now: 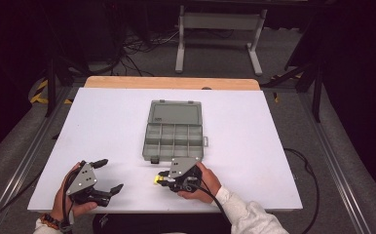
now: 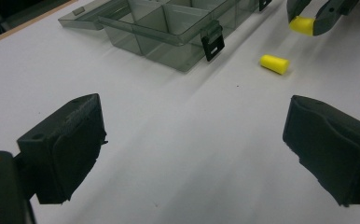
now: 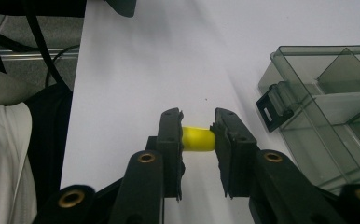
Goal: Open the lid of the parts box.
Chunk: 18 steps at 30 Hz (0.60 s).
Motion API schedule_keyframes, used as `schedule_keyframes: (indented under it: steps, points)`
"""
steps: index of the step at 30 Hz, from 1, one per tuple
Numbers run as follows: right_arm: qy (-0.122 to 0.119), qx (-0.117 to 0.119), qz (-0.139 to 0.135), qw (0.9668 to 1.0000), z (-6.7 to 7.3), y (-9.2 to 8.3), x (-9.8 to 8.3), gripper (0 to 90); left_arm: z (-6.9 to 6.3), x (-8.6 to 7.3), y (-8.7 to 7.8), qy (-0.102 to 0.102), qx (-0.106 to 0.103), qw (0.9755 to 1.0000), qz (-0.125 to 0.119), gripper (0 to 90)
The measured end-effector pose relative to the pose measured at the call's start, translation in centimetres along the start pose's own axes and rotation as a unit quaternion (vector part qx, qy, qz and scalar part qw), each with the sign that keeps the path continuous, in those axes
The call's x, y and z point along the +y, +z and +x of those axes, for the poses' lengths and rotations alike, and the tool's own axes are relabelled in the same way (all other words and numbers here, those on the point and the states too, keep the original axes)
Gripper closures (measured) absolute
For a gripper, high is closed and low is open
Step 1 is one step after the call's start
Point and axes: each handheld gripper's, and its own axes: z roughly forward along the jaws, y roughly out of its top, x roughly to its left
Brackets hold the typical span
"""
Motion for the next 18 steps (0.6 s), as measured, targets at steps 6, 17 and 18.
schedule_keyframes:
  steps: [6,17,18]
  points:
    - [0.0,-0.014,-0.002,0.9999,0.0,-0.5,-0.1,73.7,0.2,0.3,0.4,0.004,-0.003,1.0,-0.002,6.5]
    - [0.01,-0.042,-0.028,0.9987,-0.7,-2.1,0.1,74.7,0.3,0.3,0.5,0.001,-0.005,1.0,-0.002,6.5]
    - [0.011,-0.043,-0.028,0.9986,-0.7,-2.2,0.1,74.7,0.4,0.2,0.5,0.001,-0.006,1.0,-0.003,6.5]
